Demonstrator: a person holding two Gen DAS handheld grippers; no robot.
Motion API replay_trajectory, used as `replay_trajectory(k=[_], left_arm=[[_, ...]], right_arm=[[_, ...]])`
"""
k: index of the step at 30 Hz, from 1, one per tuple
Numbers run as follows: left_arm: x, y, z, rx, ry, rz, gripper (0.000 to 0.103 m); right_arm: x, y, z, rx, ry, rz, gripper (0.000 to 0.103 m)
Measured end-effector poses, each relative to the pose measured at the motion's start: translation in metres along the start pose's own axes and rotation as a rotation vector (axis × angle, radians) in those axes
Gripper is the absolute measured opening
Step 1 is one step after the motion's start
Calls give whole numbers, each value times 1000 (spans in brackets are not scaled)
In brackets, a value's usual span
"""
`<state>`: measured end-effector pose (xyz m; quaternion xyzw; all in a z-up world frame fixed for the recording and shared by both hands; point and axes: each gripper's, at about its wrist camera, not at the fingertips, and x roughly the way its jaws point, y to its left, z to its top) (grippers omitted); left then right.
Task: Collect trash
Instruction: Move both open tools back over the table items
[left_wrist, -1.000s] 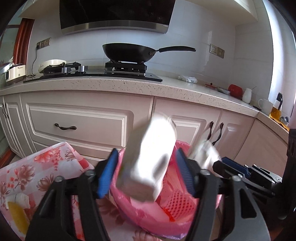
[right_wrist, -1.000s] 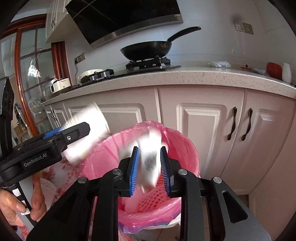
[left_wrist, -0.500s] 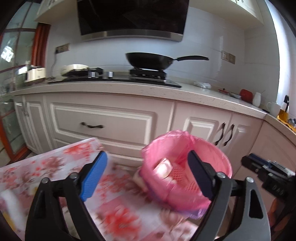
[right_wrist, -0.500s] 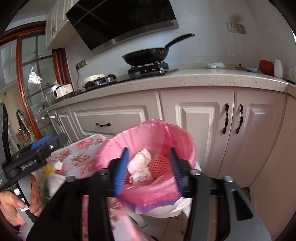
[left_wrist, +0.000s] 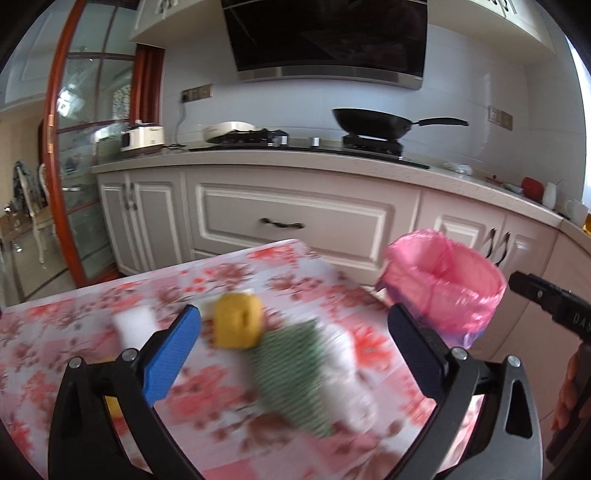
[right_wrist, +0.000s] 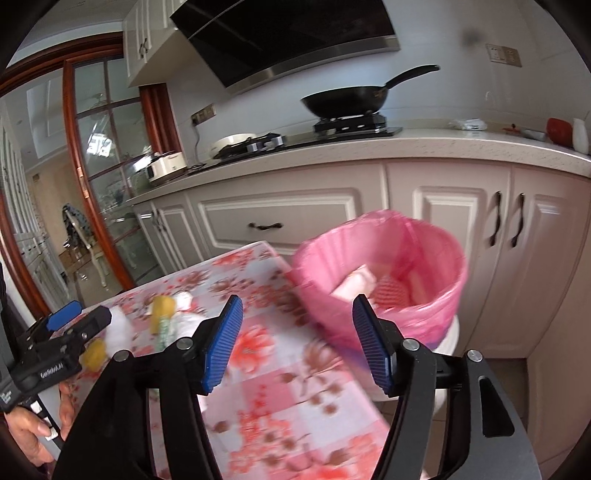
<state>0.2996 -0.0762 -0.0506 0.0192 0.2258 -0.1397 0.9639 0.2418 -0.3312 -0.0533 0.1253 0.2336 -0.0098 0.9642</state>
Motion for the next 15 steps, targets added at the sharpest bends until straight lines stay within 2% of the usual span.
replay_trajectory(k=[9,15], left_arm=[[-37,48,-31,21,17,87,98],[-45,75,-44,18,35,149,98]], right_arm=[[12,52,-27,-50,78,56,61],[26,81,-41,-90,129,94,61]])
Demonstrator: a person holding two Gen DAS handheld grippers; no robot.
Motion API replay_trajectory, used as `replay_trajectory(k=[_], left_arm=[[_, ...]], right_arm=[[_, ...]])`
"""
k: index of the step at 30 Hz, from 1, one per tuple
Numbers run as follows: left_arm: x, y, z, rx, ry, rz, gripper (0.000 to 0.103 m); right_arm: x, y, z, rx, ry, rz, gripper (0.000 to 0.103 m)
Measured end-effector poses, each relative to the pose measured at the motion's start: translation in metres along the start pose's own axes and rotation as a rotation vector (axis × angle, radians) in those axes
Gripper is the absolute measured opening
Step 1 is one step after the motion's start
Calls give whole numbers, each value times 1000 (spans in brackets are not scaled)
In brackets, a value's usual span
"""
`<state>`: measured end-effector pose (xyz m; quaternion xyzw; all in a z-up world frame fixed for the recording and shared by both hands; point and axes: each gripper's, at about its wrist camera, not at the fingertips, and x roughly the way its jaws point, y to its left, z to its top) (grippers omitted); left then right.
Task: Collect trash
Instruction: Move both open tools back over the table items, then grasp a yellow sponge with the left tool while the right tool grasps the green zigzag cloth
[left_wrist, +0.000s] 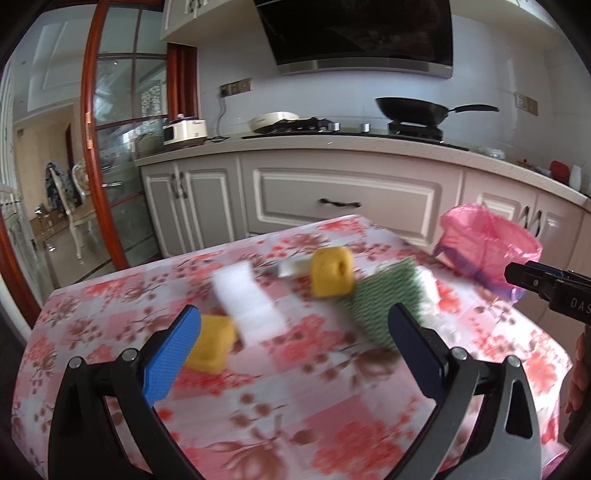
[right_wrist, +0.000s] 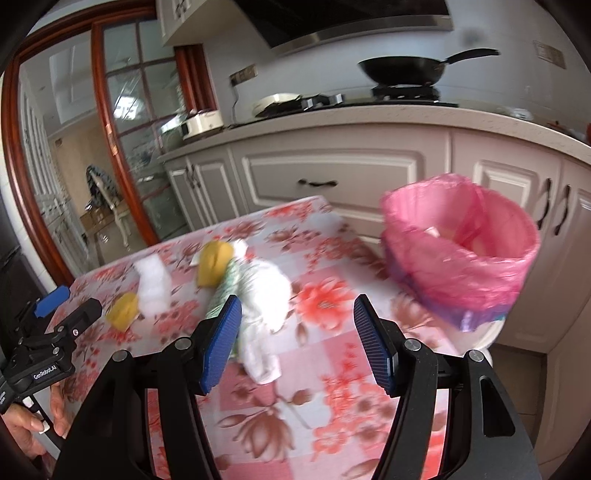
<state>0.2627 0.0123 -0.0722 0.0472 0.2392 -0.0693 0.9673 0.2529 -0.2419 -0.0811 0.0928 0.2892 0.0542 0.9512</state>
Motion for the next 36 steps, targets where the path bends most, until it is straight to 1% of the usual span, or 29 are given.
replay_trajectory(k=[5,8,14,21,22,24,26,30,32,33,34,35,36], left_arm=[[7,26,-9,-20,31,62,98],[17,42,-13,-43,60,96,98],[39,65,-15,-79,111,131,98],[67,76,-18,-69,182,163,98],[72,78,-19,-69,198,162,98],[81,81,-20,-70,222,161,98],[90,84,-22,-71,250,154,98],[102,87,-23,-79,275,148,96],[110,87,-22,-71,291,141,89],[113,87,-22,-67,300,137,86],[115,87,-22,-65,306,132,81],[118,87,-22,-63,316,126,77],[119,86,-22,-60,322,122,75]], right_arm=[[20,25,-4,-48,42,37,61],[34,38,-5,-68,66,59,61],[57,60,-4,-99,95,92,61],[87,74,-3,-116,144,115,60],[92,77,-3,-123,151,119,59],[100,81,-3,-135,167,129,49],[107,86,-4,-154,185,133,42],[117,90,-5,-166,209,139,41],[122,90,-5,-164,226,137,37],[126,90,-5,-164,239,137,33],[127,89,-6,-164,245,137,30],[129,89,-7,-165,252,140,26],[130,88,-8,-169,258,142,22]])
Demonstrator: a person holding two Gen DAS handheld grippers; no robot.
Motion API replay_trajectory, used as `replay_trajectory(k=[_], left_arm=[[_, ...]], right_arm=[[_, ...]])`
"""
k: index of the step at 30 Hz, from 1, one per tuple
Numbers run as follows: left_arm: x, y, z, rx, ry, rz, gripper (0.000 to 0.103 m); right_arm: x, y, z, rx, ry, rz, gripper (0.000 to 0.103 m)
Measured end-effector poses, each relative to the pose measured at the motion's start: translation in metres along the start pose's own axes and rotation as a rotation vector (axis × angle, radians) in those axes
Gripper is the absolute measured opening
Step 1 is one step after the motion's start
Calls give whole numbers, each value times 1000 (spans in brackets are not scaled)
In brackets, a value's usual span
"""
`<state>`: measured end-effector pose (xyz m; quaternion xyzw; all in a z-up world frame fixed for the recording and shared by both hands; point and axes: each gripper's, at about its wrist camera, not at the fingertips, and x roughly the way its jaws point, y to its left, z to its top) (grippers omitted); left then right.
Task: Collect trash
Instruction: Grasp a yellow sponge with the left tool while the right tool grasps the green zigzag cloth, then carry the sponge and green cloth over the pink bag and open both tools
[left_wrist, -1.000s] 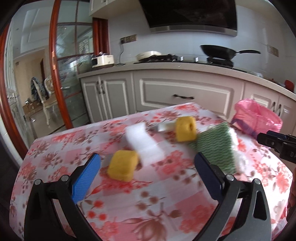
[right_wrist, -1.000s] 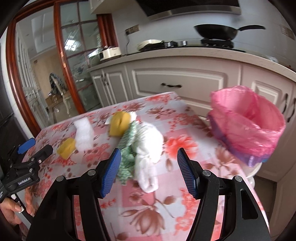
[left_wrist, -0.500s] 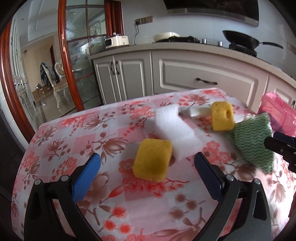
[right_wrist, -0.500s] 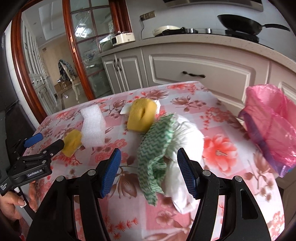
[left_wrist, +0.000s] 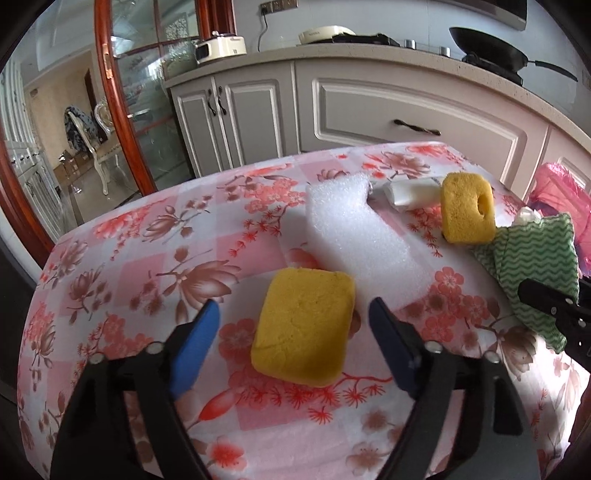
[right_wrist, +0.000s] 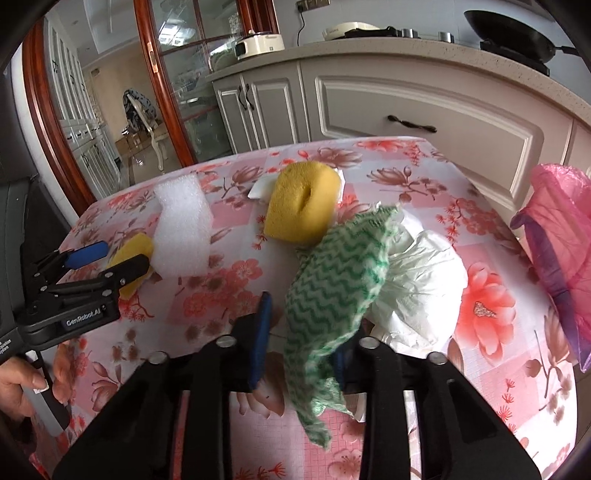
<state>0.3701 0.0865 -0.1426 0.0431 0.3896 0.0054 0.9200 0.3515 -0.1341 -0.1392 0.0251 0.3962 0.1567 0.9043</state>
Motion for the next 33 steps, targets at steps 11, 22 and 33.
replay_trajectory(k=[11,22,33], left_arm=[[-13,-8,-7,21,-11,-58,47],[-84,-29,-21,11,-145,-108,47],[-138,-79,-18,61,-275,-212,47]], right_arm=[[-21,9,-6,-32,-45,40,10],[-81,21,-19,-64,-142,52,10],[-140,3,-36,-38,-232,2,10]])
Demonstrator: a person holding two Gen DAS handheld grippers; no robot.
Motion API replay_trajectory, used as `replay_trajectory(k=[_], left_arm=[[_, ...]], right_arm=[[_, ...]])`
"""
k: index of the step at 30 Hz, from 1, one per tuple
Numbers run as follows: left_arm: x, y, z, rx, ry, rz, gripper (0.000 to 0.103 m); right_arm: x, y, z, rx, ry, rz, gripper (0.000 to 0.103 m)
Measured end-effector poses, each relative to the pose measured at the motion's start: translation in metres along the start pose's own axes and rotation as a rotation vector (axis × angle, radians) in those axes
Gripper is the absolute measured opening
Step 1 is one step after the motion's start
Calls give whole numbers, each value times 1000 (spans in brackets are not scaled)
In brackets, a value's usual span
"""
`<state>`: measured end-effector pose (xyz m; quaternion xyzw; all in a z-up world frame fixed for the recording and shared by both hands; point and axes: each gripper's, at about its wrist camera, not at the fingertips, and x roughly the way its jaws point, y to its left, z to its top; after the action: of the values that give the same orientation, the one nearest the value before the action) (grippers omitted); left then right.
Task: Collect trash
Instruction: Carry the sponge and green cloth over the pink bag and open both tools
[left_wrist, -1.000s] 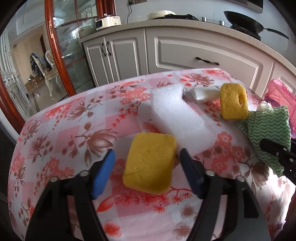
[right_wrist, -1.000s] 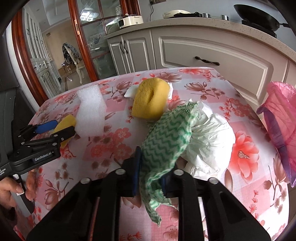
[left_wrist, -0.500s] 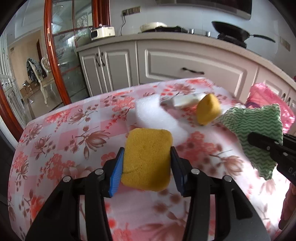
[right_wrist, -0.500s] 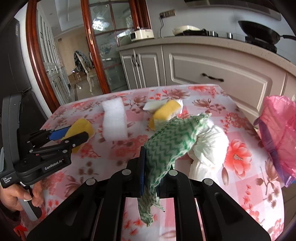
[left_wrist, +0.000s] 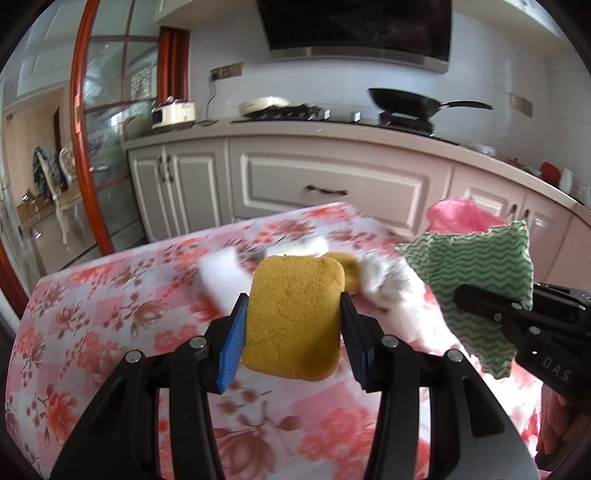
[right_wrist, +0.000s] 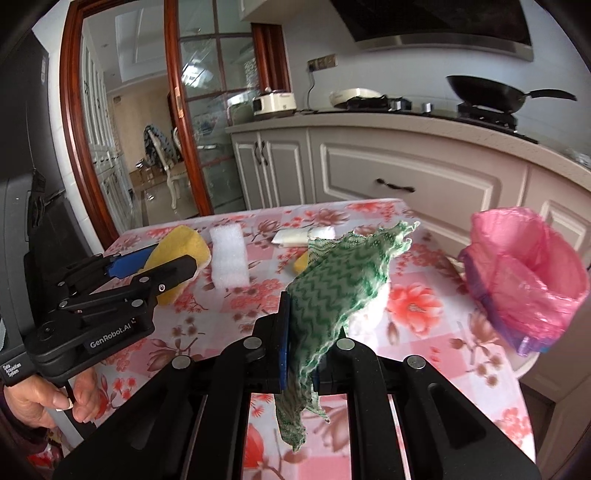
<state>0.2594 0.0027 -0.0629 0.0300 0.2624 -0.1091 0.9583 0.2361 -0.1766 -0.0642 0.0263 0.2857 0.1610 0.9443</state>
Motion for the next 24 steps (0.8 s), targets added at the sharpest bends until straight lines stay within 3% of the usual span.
replay_trajectory(k=[11,24], left_arm=[[-23,-61,5,69,-75,-90,47],[-7,-124,37,145,-141,-190,47]], right_arm=[[-46,-40,-5,58,-94,-116,10],[-75,-96,2,98,-169,-243,10]])
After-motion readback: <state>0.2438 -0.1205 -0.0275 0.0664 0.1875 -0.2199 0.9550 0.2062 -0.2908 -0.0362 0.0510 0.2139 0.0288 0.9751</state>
